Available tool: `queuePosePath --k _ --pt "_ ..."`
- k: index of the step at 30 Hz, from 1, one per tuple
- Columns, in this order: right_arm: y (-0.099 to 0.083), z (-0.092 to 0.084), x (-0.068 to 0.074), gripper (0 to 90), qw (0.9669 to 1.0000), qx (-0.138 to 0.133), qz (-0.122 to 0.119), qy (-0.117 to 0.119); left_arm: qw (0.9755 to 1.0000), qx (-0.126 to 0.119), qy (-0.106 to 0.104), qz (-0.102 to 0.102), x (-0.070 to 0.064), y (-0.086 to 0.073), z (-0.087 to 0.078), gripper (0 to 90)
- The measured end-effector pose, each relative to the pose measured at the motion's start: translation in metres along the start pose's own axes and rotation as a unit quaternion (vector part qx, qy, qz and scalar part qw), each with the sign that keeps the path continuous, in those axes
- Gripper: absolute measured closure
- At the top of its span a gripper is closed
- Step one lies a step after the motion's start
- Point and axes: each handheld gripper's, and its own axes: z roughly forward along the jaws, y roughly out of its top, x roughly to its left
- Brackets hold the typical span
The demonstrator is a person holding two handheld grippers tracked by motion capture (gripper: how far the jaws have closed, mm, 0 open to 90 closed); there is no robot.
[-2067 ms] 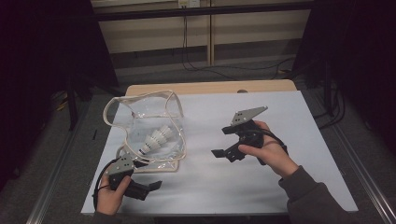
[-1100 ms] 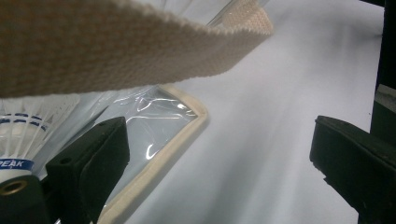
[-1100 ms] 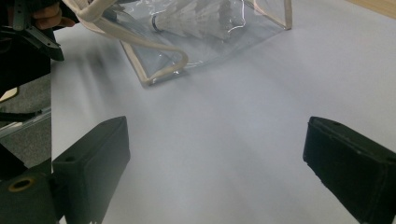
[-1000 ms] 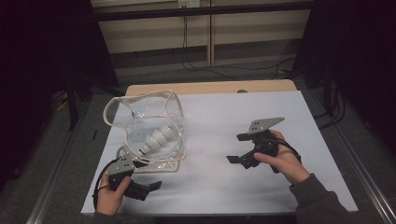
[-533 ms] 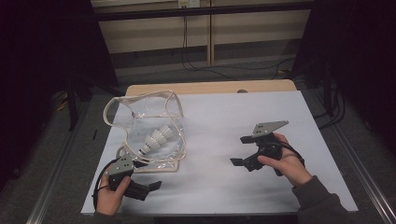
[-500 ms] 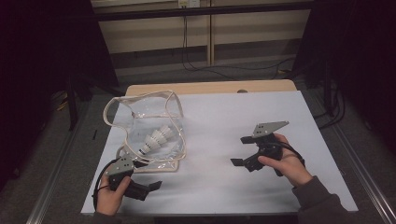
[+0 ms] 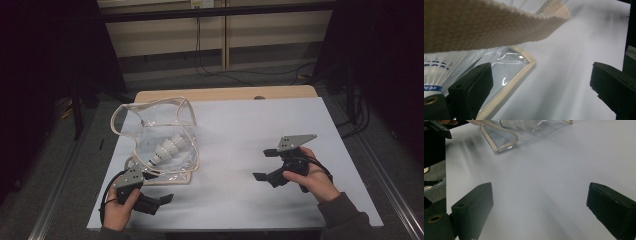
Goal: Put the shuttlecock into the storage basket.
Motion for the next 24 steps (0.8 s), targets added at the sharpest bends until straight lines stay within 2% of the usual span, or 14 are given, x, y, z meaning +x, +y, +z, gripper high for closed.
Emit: queuePosePath --k 24 --pt "-0.026 -0.011 -0.007 6.8 0.9998 -0.005 0.011 -0.015 1.0000 0.005 0.001 0.002 0.000 0.000 0.001 4.7"
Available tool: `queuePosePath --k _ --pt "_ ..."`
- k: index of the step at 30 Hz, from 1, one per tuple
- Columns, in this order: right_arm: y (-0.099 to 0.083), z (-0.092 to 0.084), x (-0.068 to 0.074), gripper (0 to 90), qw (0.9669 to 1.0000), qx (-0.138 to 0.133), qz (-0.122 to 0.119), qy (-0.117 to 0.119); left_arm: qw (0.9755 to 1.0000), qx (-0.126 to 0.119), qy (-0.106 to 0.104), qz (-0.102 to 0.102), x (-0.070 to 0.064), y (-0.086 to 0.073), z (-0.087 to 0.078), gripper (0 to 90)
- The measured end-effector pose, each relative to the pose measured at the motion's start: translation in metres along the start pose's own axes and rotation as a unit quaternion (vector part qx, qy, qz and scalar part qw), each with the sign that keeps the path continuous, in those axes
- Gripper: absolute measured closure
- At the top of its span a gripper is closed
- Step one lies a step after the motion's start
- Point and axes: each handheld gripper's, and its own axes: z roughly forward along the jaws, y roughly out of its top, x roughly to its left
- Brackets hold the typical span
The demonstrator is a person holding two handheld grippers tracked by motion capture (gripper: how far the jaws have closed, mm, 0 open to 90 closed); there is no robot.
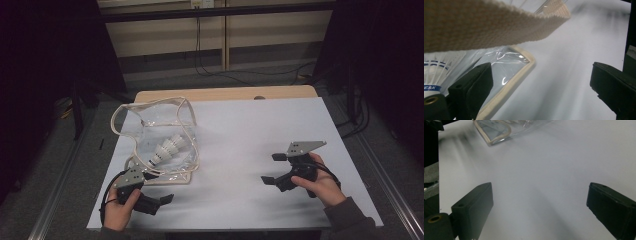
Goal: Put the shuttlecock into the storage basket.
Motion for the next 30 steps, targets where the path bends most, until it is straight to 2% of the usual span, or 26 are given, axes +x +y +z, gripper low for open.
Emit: queuePosePath --k 30 --pt "-0.022 -0.013 -0.007 6.9 0.9997 -0.006 0.014 -0.019 1.0000 0.003 0.002 0.003 0.000 0.000 0.000 4.7"
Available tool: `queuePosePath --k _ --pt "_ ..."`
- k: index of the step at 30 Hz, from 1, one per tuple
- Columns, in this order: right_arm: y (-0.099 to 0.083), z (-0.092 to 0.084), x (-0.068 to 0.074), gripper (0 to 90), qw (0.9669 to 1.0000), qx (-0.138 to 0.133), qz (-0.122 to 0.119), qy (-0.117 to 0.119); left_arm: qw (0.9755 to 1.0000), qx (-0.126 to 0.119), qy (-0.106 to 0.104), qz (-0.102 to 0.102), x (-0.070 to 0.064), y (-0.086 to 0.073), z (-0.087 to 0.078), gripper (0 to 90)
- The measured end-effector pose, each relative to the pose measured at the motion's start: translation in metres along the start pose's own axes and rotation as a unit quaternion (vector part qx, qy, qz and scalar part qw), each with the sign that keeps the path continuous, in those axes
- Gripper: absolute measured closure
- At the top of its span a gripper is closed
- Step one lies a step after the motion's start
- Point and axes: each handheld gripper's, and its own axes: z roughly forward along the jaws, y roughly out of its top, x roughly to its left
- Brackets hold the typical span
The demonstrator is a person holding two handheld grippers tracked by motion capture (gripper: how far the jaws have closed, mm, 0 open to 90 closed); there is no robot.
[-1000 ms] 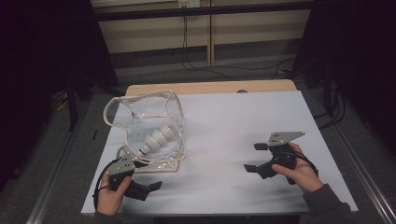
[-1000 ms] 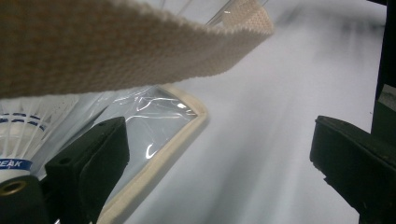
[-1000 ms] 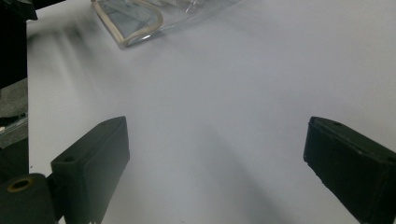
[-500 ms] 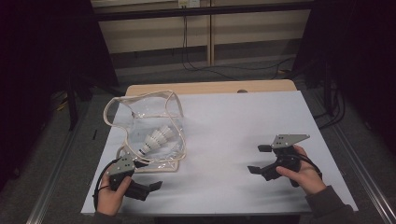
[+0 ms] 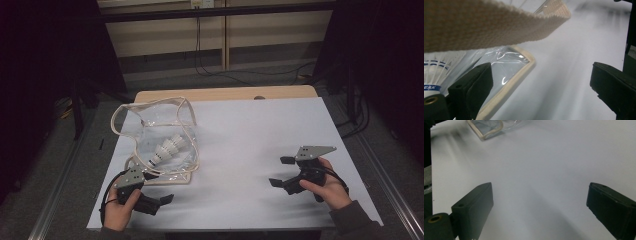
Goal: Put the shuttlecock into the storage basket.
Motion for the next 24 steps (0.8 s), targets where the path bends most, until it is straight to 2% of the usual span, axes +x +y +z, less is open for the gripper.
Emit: queuePosePath --k 24 --pt "-0.016 -0.005 0.000 6.8 1.0000 -0.001 0.005 -0.001 1.0000 -0.001 -0.001 0.001 -0.001 0.000 -0.001 4.7"
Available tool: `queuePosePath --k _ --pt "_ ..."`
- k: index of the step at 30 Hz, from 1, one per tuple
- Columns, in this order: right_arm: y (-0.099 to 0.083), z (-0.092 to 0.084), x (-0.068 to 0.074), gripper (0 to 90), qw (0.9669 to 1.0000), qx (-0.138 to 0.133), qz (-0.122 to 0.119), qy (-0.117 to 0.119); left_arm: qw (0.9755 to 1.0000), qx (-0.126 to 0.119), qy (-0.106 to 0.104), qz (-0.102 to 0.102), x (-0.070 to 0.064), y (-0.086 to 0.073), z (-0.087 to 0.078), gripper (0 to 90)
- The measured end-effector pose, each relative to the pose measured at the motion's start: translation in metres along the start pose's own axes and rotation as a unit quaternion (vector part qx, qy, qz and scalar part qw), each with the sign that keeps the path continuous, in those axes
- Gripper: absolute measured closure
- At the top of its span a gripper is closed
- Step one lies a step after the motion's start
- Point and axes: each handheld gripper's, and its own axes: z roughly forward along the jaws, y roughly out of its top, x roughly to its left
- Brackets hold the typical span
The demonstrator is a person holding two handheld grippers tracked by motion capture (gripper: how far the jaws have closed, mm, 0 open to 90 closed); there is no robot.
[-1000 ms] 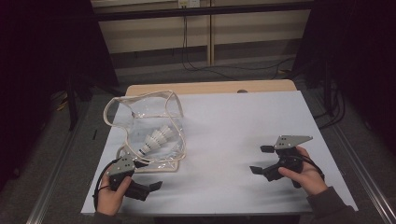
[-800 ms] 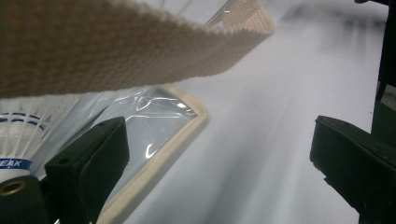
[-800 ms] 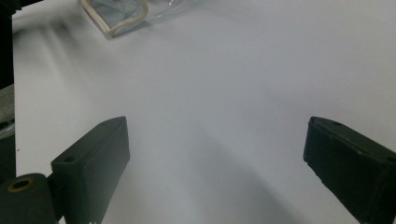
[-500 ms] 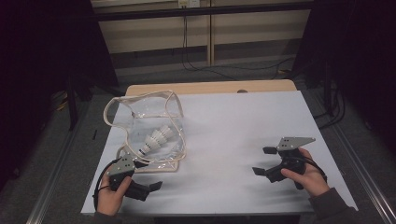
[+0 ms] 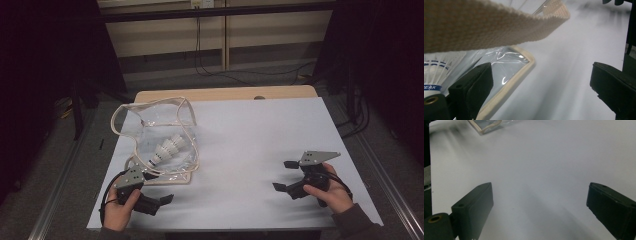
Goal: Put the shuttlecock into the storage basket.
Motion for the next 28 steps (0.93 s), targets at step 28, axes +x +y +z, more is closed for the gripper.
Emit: queuePosePath --k 28 --pt "-0.0033 -0.0026 -0.0043 6.4 0.9998 -0.014 0.003 -0.014 1.0000 0.003 -0.002 -0.002 -0.0016 -0.0015 0.0015 4.5"
